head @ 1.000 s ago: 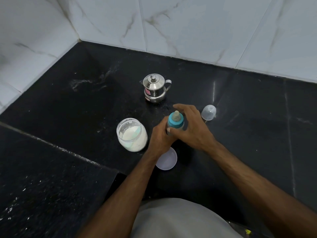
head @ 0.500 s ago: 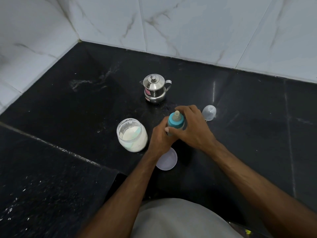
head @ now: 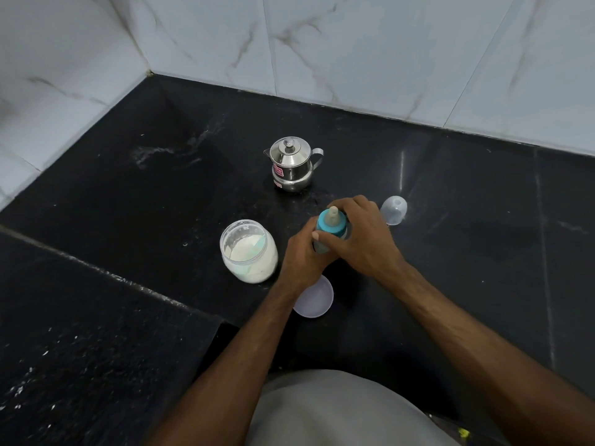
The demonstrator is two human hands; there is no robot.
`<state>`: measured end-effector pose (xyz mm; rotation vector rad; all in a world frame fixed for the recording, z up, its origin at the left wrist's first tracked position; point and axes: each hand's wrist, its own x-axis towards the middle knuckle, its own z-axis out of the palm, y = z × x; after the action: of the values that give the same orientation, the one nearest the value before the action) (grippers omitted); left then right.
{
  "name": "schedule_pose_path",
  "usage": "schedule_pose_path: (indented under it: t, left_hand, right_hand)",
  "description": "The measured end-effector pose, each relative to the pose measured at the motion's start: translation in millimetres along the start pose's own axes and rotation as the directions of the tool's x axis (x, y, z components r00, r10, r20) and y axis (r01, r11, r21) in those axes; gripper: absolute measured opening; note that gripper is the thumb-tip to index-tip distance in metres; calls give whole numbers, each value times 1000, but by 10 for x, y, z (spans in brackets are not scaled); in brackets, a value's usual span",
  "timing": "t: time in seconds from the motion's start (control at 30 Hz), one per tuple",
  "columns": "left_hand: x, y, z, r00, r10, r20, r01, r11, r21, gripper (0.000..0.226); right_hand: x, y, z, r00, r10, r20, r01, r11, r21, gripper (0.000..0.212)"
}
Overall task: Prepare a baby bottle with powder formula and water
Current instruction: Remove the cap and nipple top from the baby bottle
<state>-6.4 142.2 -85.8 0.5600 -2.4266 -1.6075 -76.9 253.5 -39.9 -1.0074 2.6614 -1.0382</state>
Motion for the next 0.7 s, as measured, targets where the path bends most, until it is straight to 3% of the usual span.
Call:
schedule_pose_path:
  t: [0.2, 0.37, 0.5, 0.7]
  left_hand:
    - [6, 7, 4, 1000, -10, -6, 10, 999, -47, 56]
    - [-33, -37, -42, 1000, 11, 8, -10, 996, -92, 54]
    - [-29, -40, -26, 999, 35, -42, -38, 996, -85, 53]
    - [-20, -79, -5, 995, 70, -69, -74, 996, -50, 51]
  right_hand:
    - [10, -38, -156, 999, -49, 6, 47, 982, 181, 45]
    - [-1, -52, -447, 996, -70, 49, 51, 949, 311, 46]
    - [-39, 117, -637, 999, 14, 44, -31, 909, 416, 53]
    - [-168, 605, -663, 984, 140, 113, -168, 939, 301, 67]
